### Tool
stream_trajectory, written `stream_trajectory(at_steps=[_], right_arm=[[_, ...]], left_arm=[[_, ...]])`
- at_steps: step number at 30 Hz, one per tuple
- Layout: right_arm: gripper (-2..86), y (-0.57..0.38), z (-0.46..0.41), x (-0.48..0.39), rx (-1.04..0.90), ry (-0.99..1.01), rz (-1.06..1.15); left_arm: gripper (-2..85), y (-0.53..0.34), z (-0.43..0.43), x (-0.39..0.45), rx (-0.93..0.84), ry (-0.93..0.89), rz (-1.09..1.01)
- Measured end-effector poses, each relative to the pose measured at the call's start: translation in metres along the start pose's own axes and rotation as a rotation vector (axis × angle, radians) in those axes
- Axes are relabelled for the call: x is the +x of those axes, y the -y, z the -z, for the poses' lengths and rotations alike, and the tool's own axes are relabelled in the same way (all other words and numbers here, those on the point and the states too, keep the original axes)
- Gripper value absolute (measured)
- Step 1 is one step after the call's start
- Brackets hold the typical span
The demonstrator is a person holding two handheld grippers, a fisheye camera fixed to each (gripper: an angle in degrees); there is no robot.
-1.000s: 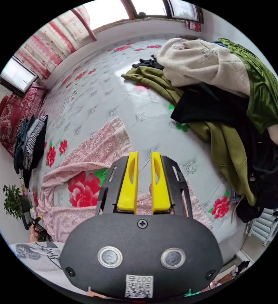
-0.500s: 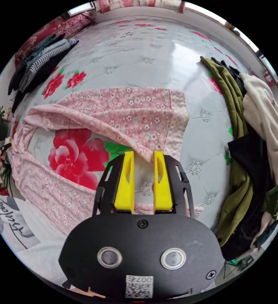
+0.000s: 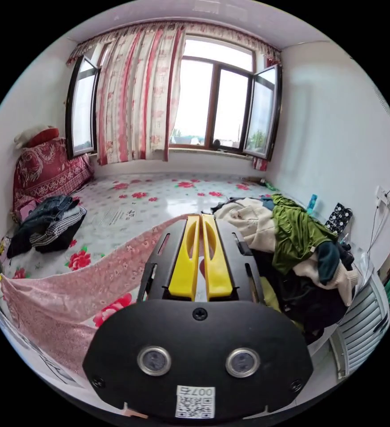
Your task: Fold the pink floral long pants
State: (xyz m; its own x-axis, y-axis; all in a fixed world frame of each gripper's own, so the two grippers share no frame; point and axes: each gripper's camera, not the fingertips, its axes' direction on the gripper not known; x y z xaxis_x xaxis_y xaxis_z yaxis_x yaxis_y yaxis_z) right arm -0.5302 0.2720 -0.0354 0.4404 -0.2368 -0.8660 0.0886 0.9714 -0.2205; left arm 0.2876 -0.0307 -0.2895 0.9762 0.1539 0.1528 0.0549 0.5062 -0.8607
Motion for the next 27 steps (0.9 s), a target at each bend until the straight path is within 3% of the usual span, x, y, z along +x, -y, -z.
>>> stream_trajectory(at_steps=[3,6,9,11,13,20,27], right_arm=[[-0.1,0.022,0.011,0.011,0.033,-0.018,-0.014],[0.3,0.052,-0.036,0.007,-0.052,0.01,0.011],[1.4,0.073,-0.142,-0.013,-0.263,0.077,0.025],[2.1,0.058,-0.234,-0.027,-0.535,0.112,0.017],[2.5,0.034,-0.27,-0.034,-0.663,0.118,0.006],[3.7,-0.043,-0.288,-0.056,-0.666,0.192,0.025],[2.6,-0.034,-0.35,-0.067,-0.764,0.21,-0.014]], left_arm=[[-0.9,0.004,0.006,-0.007,0.05,-0.001,0.061],[-0.6,0.03,-0.029,-0.012,0.07,0.003,0.09],[0.3,0.059,-0.099,-0.024,-0.011,0.011,0.192],[1.8,0.069,-0.136,-0.028,-0.091,0.021,0.242],[3.8,0.071,-0.153,-0.023,-0.141,0.081,0.253],[3.8,0.047,-0.137,-0.003,-0.132,0.122,0.186],[0.9,0.029,-0.195,0.01,-0.337,0.184,0.163]])
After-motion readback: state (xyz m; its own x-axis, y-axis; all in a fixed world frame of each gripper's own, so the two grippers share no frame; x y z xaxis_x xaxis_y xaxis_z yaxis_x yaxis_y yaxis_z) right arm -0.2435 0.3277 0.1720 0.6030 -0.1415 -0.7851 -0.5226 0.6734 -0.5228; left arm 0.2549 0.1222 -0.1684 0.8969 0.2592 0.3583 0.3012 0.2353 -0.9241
